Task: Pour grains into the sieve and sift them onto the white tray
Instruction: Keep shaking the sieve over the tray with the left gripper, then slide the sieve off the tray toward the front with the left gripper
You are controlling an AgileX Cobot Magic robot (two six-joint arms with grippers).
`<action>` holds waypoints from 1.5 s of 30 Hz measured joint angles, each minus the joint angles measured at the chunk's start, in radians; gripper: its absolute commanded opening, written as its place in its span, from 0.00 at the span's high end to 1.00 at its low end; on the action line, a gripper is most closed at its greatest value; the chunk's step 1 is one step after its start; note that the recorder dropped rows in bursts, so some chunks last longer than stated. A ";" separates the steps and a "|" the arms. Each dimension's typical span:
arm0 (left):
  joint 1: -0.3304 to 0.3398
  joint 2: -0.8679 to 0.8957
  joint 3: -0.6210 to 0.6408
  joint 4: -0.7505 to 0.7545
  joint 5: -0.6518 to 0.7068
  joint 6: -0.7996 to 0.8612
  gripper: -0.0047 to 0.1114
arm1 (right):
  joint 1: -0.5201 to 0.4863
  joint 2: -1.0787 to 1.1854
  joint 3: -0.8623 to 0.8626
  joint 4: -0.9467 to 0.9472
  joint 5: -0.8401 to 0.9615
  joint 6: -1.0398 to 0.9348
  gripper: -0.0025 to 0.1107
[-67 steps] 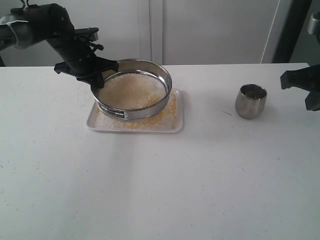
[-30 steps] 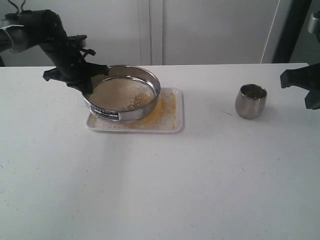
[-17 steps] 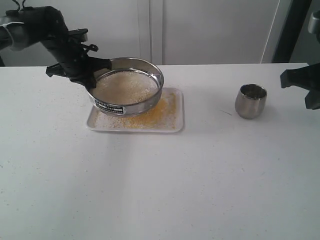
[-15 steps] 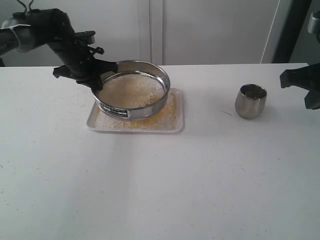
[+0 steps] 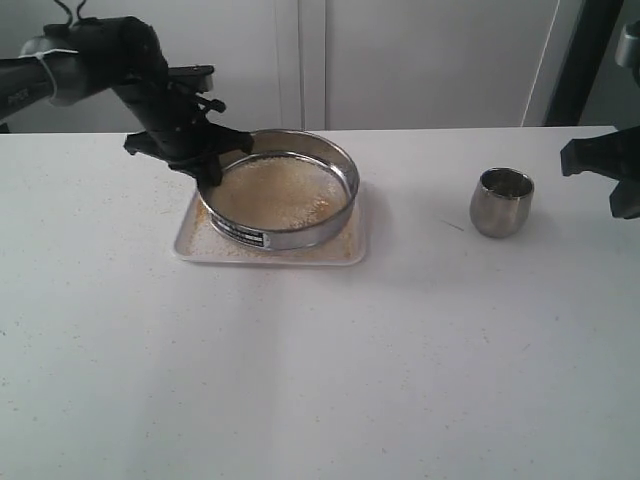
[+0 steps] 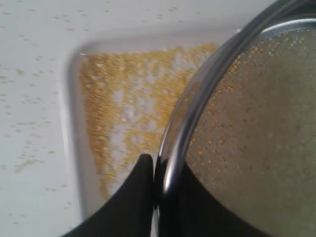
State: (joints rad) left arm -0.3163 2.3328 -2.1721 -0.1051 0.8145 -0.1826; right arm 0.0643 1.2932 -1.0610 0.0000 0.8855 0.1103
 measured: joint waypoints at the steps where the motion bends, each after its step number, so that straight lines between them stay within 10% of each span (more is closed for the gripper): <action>1: -0.005 0.000 0.000 -0.003 0.007 -0.010 0.96 | 0.000 0.000 0.000 0.000 0.000 0.000 0.98; 24: -0.031 -0.072 0.009 -0.018 0.156 0.028 0.96 | 0.000 0.000 0.000 0.000 0.000 0.000 0.98; 45: -0.046 -0.443 0.739 -0.123 -0.234 0.171 0.96 | 0.000 0.000 0.000 0.000 0.000 0.000 0.98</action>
State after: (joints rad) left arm -0.3627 1.8897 -1.4327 -0.2280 0.5802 -0.0114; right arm 0.0643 1.2932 -1.0610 0.0000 0.8855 0.1103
